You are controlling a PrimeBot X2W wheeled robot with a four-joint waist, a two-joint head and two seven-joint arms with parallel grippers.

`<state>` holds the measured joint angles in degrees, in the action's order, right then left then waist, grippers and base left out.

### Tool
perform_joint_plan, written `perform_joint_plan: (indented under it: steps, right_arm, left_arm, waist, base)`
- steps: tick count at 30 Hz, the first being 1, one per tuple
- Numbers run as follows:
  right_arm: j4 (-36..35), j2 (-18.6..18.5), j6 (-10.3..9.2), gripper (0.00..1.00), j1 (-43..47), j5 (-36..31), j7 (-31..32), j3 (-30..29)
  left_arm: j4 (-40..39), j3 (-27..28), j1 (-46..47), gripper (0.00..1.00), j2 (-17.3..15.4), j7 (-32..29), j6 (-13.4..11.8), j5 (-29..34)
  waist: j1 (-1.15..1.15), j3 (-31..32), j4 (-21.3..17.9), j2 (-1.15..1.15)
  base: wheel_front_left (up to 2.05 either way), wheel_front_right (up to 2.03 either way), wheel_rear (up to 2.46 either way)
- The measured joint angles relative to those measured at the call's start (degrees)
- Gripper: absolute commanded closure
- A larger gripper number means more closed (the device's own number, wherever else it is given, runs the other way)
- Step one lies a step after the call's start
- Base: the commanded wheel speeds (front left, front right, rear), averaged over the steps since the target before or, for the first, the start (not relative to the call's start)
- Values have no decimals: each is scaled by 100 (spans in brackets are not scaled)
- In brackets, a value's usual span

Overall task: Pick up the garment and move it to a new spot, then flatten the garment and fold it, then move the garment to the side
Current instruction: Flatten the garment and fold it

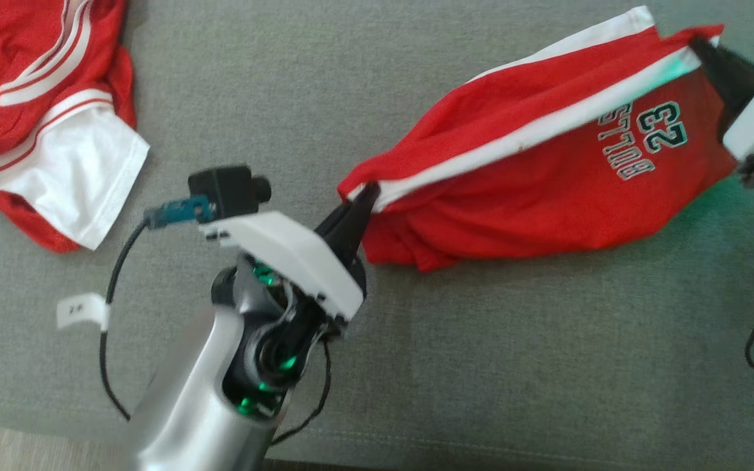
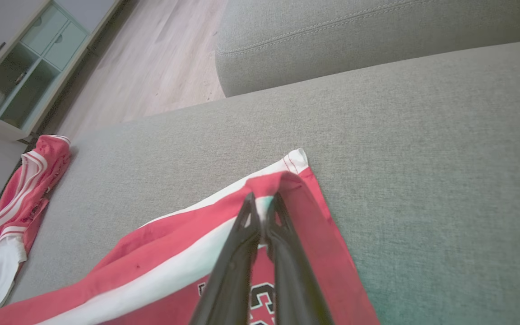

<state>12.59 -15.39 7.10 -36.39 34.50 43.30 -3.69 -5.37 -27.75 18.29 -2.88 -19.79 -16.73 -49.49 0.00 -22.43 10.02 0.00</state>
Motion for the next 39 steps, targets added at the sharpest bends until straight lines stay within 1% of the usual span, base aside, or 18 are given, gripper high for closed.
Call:
perform_joint_plan:
  steps: [5, 8, 16, 17, 18, 19, 20, 24, 27, 31, 34, 36, 38, 39]
  right_arm:
    - [339, -59, -1, 100, -277, -31, -132, 137]
    - [524, -96, 0, 100, -350, -87, -212, 209]
    - [876, -156, -1, 100, -635, -77, -623, 377]
    - [912, -160, 0, 96, -665, -77, -734, 375]
    - [958, -167, 0, 35, -692, -77, -847, 378]
    - [1010, -177, 0, 0, -712, -68, -917, 390]
    - [1066, -179, 0, 0, -728, -58, -967, 398]
    - [1147, -256, 0, 0, -737, 16, -965, 591]
    - [1025, -383, -1, 0, -675, 168, -913, 744]
    - [803, -735, 0, 0, -353, 202, -804, 991]
    - [632, -1036, 0, 0, -76, 129, -737, 1189]
    - [565, -1133, 0, 0, 69, 130, -621, 1239]
    - [559, -1201, 0, 0, 132, 126, -533, 1254]
    - [565, -1225, 0, 0, 142, 103, -487, 1258]
  left_arm:
    - [417, -188, 442, 100, 20, 334, -170, -389]
    - [623, -321, 599, 100, 22, 512, -229, -559]
    - [1007, -525, 788, 100, 37, 831, -294, -672]
    - [1027, -525, 796, 93, 38, 878, -304, -672]
    - [1042, -530, 799, 58, 40, 923, -330, -673]
    - [1051, -541, 802, 12, 41, 940, -345, -673]
    - [1062, -556, 803, 0, 41, 983, -345, -672]
    - [1078, -677, 793, 0, 40, 1009, -346, -669]
    - [1059, -677, 740, 0, -33, 1140, -354, -597]
    - [789, -799, 436, 0, -256, 1307, -405, -341]
    - [469, -978, 102, 0, -468, 1623, -470, 48]
    - [246, -1106, -26, 0, -611, 1913, -546, 420]
    - [126, -1260, -31, 0, -786, 2269, -644, 996]
    - [99, -1256, -32, 0, -790, 2413, -667, 1111]
  waist:
    - [0, -98, 90, 0]
    - [0, -130, 99, 0]
    - [0, -189, 159, 0]
    - [0, -199, 170, 0]
    - [0, -209, 181, 0]
    - [0, -216, 191, 0]
    - [0, -221, 197, 0]
    - [0, -227, 179, 0]
    - [0, -202, 113, 0]
    - [0, -108, 5, 0]
    - [0, -44, -63, 0]
    - [0, -32, -70, 0]
    - [0, -69, -36, 0]
    - [0, -92, -10, 0]
  base:
    - [0, 0, 0]
    - [0, 0, 0]
    - [0, 0, 0]
    - [0, 0, 0]
    - [0, 0, 0]
    - [0, 0, 0]
    - [0, 0, 0]
    - [0, 0, 0]
    - [0, 0, 0]
    - [0, 0, 0]
    - [0, 0, 0]
    - [0, 0, 0]
    - [0, 0, 0]
    - [0, 0, 0]
